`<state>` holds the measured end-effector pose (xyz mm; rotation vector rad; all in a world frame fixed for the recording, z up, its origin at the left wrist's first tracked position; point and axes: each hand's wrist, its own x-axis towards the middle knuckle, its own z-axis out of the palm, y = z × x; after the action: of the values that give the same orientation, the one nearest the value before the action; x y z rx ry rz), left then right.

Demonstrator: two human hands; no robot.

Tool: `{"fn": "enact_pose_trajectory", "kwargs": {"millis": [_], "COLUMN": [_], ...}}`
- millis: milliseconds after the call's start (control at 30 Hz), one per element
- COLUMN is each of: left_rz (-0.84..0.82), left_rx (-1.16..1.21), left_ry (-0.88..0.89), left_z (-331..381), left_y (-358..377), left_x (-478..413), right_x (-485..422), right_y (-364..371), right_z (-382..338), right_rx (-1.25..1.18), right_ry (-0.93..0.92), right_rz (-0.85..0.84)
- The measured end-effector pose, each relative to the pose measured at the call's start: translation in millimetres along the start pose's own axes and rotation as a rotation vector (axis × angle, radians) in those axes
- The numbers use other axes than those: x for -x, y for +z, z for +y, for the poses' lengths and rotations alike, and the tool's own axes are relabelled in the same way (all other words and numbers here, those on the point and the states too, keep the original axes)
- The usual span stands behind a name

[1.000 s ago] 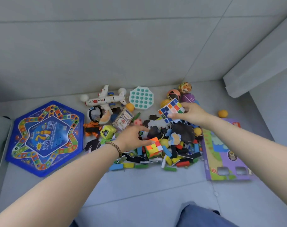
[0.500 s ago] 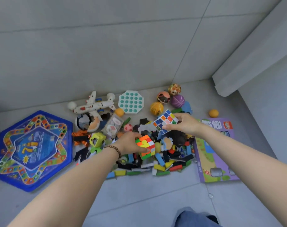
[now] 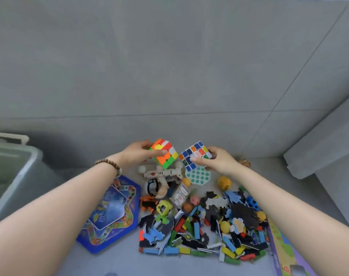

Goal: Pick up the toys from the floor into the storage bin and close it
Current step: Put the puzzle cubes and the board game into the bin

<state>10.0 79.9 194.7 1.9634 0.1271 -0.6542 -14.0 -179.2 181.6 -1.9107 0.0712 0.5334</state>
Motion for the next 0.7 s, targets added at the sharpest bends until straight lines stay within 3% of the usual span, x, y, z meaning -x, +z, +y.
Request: {"fn": "enact_pose_trajectory", "kwargs": {"millis": [200, 400, 600, 700], "left_rz": [0.116, 0.38, 0.666, 0.765], "left_rx": [0.48, 0.953, 1.011, 1.031], "left_ry": [-0.049, -0.014, -0.154, -0.327], "left_z": [-46, -165, -306, -373], "left_y": [-127, -230, -270, -269], "left_x": [140, 250, 284, 284], "right_x": [6, 0, -16, -32], "right_y": [146, 326, 492, 545], "right_z": [-126, -208, -216, -196], "right_rx": [-0.285, -0.515, -0.217, -0.03], "right_ry": [-0.053, -0.036, 0.017, 0.165], "right_rz": [-0.163, -0.457, -0.475, -0.444]}}
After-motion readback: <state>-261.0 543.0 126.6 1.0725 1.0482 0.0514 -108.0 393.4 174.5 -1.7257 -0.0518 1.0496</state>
